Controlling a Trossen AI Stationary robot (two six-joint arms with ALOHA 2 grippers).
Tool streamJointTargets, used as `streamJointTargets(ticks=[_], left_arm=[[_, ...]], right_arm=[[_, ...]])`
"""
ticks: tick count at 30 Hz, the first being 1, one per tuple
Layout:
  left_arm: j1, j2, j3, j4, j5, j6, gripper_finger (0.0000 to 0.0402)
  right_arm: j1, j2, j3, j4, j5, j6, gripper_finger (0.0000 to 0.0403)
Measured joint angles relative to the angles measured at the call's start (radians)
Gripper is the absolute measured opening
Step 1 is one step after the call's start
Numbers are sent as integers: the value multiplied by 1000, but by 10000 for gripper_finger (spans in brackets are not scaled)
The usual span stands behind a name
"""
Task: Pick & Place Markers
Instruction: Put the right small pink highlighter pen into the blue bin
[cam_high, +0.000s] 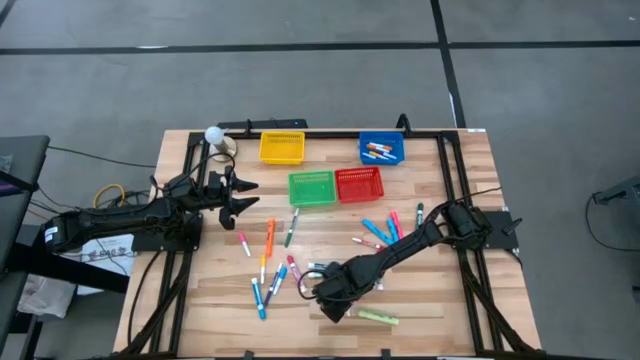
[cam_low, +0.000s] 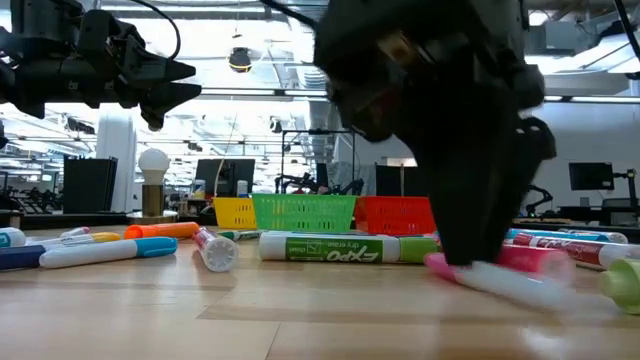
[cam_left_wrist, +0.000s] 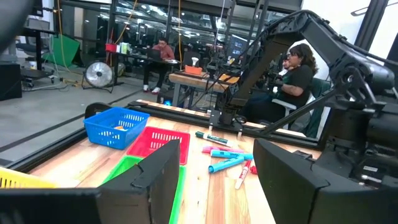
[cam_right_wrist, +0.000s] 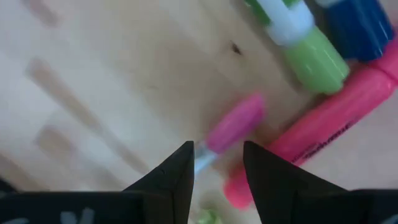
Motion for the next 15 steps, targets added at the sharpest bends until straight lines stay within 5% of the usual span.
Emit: streamJointTargets(ticks=[15], left_arm=[[0,0,0,0,0,0,204]], right_arm=[[3,-5,-46,43,8,32,114]])
